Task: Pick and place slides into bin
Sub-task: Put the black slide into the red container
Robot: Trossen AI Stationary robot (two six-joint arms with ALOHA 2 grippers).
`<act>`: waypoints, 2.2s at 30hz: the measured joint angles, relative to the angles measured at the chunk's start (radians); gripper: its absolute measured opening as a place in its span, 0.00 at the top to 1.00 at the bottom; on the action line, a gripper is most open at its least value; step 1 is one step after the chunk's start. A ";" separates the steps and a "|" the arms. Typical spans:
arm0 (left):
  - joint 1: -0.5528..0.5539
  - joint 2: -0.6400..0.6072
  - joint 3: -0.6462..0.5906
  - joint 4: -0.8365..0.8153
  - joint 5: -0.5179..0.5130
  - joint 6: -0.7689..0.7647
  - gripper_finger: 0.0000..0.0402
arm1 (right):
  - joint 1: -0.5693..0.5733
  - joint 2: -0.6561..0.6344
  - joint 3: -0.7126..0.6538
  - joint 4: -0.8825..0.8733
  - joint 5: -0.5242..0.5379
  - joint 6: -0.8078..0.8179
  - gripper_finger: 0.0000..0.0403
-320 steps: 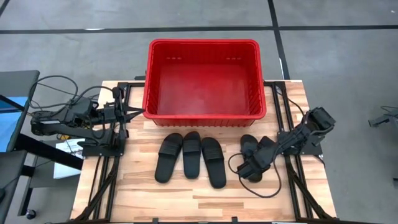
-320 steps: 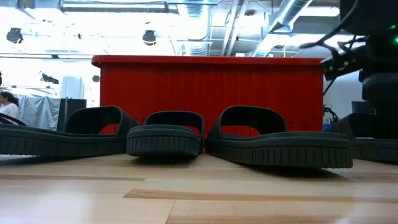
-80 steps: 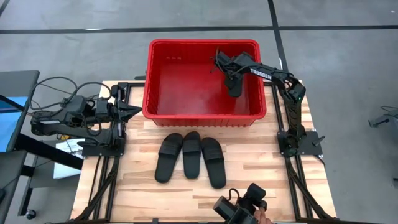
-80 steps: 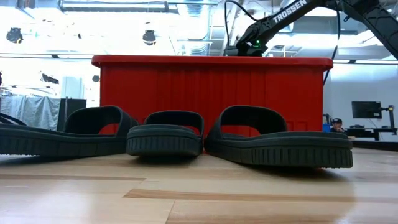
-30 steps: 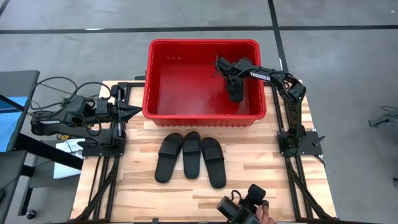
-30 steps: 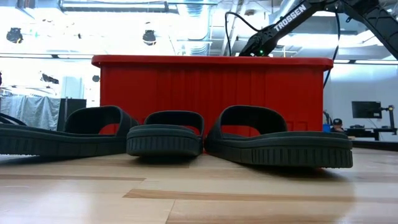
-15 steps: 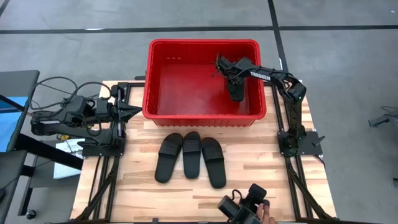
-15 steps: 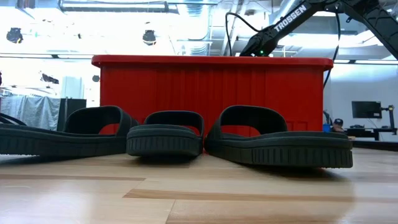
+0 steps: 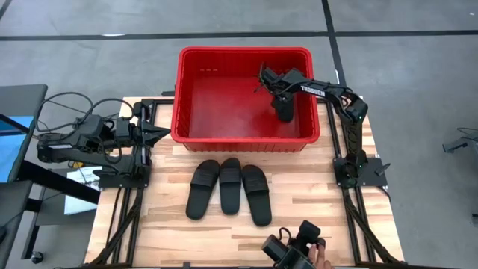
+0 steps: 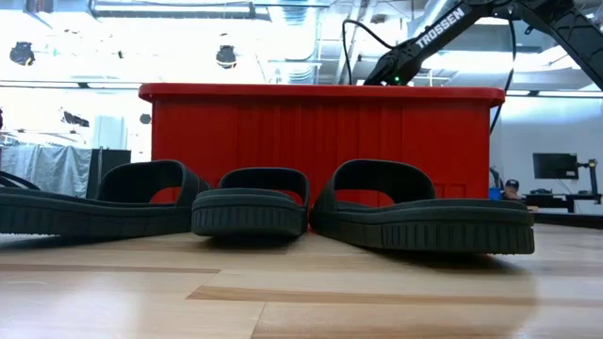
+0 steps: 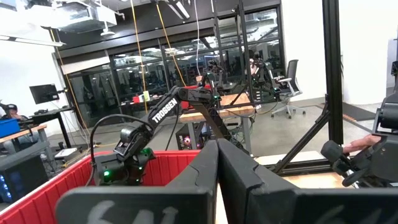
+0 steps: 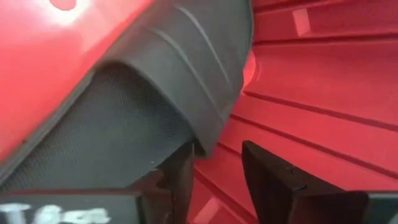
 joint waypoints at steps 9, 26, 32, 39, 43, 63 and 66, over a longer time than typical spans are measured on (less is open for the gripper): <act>0.000 0.000 0.000 -0.009 0.000 0.000 1.00 | 0.000 0.000 0.000 -0.063 0.000 0.000 0.62; 0.000 0.000 0.000 -0.017 0.000 0.000 1.00 | 0.088 -0.001 0.000 -0.122 0.093 -0.010 0.61; 0.000 0.000 0.000 -0.016 0.000 0.000 1.00 | 0.117 -0.002 0.000 -0.156 0.118 -0.034 0.63; 0.000 0.000 0.000 -0.015 0.000 0.000 1.00 | 0.126 -0.031 0.022 -0.182 0.117 -0.022 0.65; 0.000 0.000 0.000 -0.012 0.000 0.000 1.00 | 0.125 -0.079 0.059 -0.184 0.117 -0.019 0.67; 0.000 0.000 0.000 -0.011 0.000 0.000 1.00 | 0.110 -0.456 0.251 -0.159 -0.171 0.170 0.69; 0.000 0.000 0.000 -0.007 0.000 0.000 1.00 | 0.112 -0.515 0.256 -0.135 -0.252 0.194 0.69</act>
